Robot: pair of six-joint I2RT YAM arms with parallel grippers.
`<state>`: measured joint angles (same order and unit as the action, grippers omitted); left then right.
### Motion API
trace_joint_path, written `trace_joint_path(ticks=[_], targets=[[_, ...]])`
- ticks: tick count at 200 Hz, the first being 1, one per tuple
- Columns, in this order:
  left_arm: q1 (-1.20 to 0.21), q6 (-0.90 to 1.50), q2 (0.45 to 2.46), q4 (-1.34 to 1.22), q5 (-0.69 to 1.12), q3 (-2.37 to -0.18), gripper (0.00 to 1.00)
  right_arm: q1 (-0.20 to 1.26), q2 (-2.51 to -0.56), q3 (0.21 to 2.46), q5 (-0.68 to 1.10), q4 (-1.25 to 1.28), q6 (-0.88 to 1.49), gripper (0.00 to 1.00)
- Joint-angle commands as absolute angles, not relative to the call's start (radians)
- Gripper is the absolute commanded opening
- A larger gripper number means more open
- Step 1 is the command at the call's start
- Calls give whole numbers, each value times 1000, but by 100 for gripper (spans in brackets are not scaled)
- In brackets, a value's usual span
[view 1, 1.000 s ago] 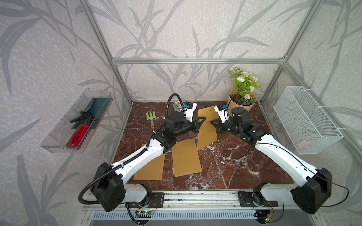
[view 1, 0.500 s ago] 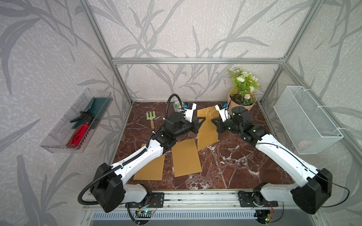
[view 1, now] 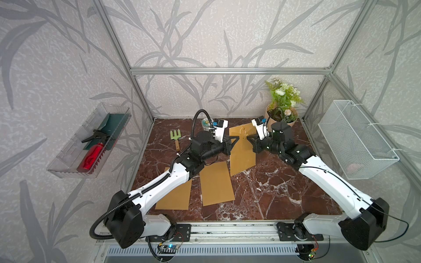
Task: Open the file bag
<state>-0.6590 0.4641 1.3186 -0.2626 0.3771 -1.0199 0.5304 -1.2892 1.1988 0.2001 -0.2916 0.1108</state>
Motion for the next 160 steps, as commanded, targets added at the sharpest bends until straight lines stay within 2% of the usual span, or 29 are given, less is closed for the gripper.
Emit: trace_joint_path(ticks=[1,160], targets=[[-669,469,1293,-303,413,-1013,0,535,-1258,1236,208,-294,110,0],[-668,466,1327,-296,402,-1019,0,535,-1236,1253,267,-300,130,0]])
